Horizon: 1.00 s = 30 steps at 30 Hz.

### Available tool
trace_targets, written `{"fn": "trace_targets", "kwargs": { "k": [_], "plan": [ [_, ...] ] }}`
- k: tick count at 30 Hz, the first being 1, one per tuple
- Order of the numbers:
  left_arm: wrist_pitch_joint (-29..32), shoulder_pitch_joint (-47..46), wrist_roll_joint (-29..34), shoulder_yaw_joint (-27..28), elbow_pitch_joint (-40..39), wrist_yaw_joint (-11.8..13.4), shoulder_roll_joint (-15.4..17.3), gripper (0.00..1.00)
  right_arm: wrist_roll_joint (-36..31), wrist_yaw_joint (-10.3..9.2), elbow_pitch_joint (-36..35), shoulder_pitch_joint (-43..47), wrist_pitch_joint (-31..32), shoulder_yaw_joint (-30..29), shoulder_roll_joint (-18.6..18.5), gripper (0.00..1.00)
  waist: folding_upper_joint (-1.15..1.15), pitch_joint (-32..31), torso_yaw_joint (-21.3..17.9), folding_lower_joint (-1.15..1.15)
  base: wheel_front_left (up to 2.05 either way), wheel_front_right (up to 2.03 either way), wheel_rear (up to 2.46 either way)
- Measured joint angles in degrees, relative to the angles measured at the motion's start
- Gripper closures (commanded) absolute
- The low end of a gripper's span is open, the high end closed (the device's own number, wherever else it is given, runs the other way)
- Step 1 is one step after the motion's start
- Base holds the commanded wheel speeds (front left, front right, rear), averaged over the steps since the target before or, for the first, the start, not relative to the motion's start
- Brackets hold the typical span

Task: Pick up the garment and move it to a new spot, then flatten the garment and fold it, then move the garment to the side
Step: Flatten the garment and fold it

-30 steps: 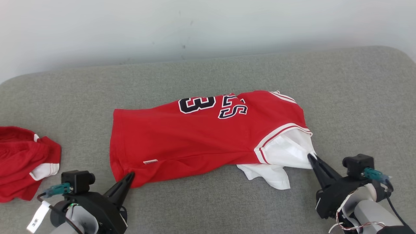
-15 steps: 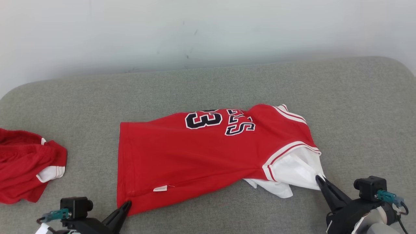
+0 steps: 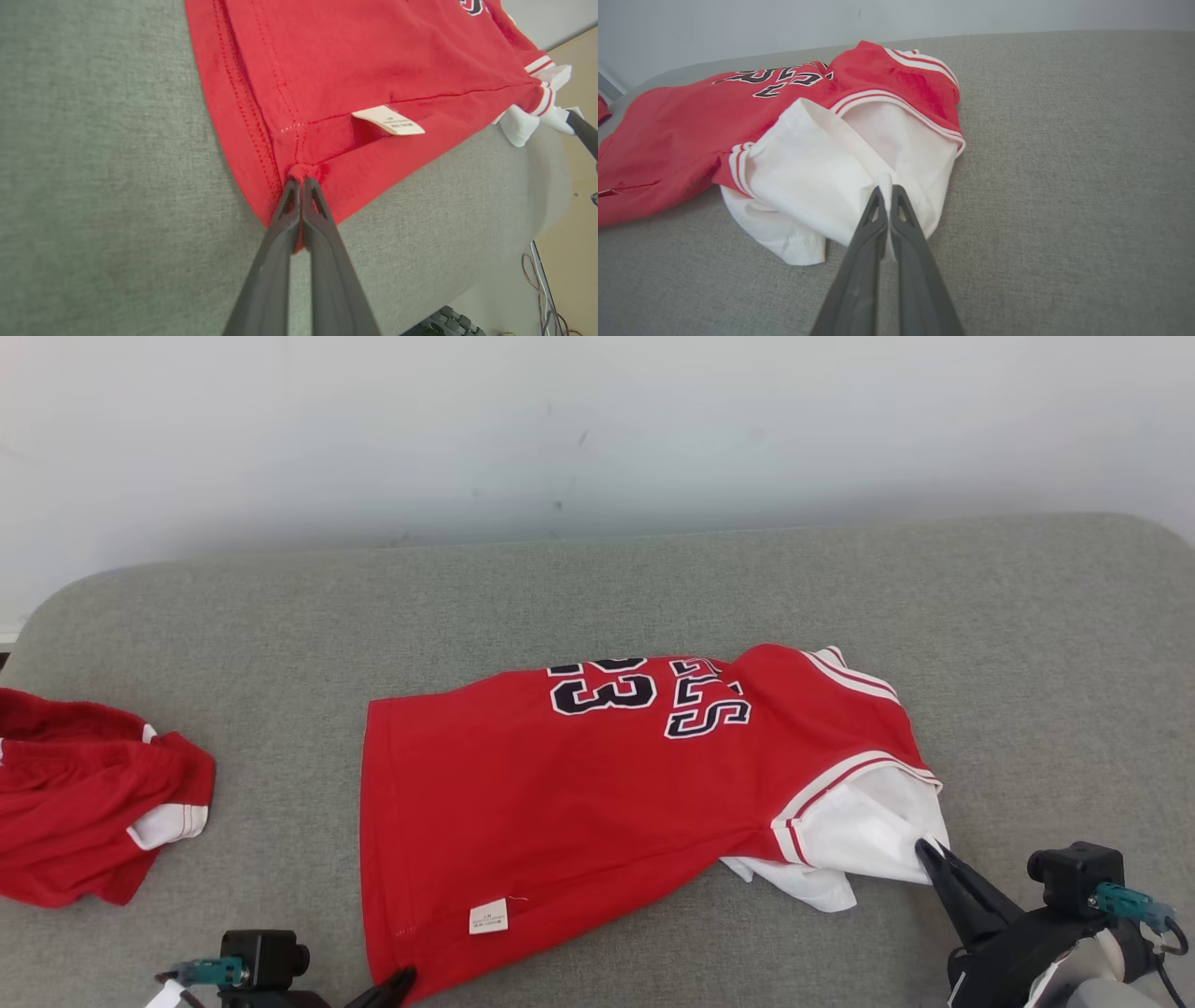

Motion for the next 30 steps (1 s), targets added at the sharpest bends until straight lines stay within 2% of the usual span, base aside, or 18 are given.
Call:
{"fn": "trace_targets", "kwargs": {
  "k": [1,2,3,14,30],
  "plan": [
    [0.4,0.1,-0.1,-0.1,0.0,0.4,0.0,0.64,0.0,0.0,-0.2,-0.1,0.0,0.1,0.0,1.0,0.0,0.0,0.2,0.0,0.0,0.0,0.0],
    [0.8,0.1,-0.3,-0.2,0.0,0.6,0.1,0.53,0.0,0.0,-0.4,-0.1,0.0,0.2,0.0,1.0,0.0,0.0,0.3,0.0,0.0,0.0,0.0],
    [1.1,0.1,-0.4,-0.2,0.0,0.8,0.2,0.0,0.0,0.0,-0.6,-0.1,0.0,0.4,0.0,1.0,0.0,0.0,0.4,0.0,0.0,0.0,0.0],
    [1.7,0.2,-1.2,2.2,-4.7,2.0,2.6,0.0,0.1,0.0,-0.8,-0.2,0.0,0.7,-0.3,1.0,0.0,-0.1,1.3,0.0,0.0,0.0,0.0],
    [4.1,-3.0,-0.5,1.2,-3.8,4.0,1.7,0.0,0.1,0.0,-1.1,-1.4,0.0,1.7,-0.4,1.0,0.0,0.6,0.4,0.01,0.0,0.0,0.0]
  ]
}}
